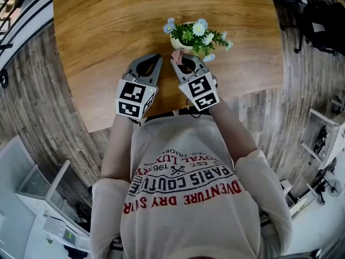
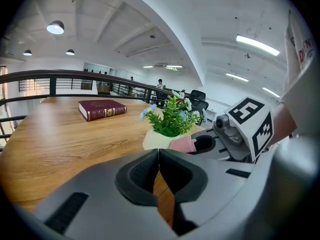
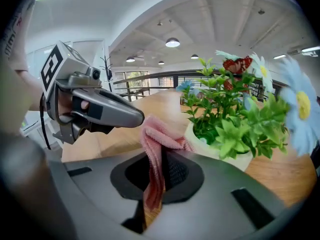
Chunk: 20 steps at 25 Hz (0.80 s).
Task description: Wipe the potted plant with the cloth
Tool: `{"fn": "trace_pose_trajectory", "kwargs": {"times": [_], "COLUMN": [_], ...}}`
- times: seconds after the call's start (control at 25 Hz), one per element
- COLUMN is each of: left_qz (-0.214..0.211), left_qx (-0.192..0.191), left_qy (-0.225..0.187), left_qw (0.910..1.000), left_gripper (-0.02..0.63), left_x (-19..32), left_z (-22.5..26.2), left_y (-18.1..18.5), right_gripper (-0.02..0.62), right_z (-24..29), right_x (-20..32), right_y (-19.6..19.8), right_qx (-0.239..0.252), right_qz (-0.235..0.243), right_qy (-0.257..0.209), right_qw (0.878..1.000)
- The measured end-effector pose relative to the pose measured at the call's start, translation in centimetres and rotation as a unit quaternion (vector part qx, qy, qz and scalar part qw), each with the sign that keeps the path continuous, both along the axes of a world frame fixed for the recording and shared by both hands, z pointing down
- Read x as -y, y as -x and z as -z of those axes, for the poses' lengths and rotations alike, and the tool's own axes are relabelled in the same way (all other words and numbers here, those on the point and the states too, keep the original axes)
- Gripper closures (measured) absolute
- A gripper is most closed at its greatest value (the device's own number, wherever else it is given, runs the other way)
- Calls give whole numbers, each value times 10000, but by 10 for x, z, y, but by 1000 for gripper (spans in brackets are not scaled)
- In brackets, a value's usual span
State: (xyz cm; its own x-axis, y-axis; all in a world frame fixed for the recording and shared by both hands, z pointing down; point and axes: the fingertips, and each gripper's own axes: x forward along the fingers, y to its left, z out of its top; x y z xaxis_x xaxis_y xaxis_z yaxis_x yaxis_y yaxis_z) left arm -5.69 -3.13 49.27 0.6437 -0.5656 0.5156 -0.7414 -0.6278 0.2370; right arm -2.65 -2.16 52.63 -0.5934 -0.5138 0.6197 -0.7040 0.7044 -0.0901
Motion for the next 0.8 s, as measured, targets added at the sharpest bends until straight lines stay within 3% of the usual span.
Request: {"fn": "trace_pose_trajectory", "kwargs": {"times": [0.48,0.68,0.8], "left_qz": [208,514,650], "left_qx": [-52,-46,-44], "left_qy": [-245,-376,-460], "left_qw": [9995,9980,9968], "left_gripper": [589,589,589], "left_x": [-15,-12,-6], "left_z": [25,39,46], "left_y": [37,45,41], "right_gripper": [558,558,558], "right_z": [65,116,145], "right_x": [10,32,55], "right_y": [34,45,36], "right_qx": [177,13,-10], "right_qz": [123,679,766], "right_qy": [-656,-1437,-1772], "right_qw": [9976,9873,9812]}}
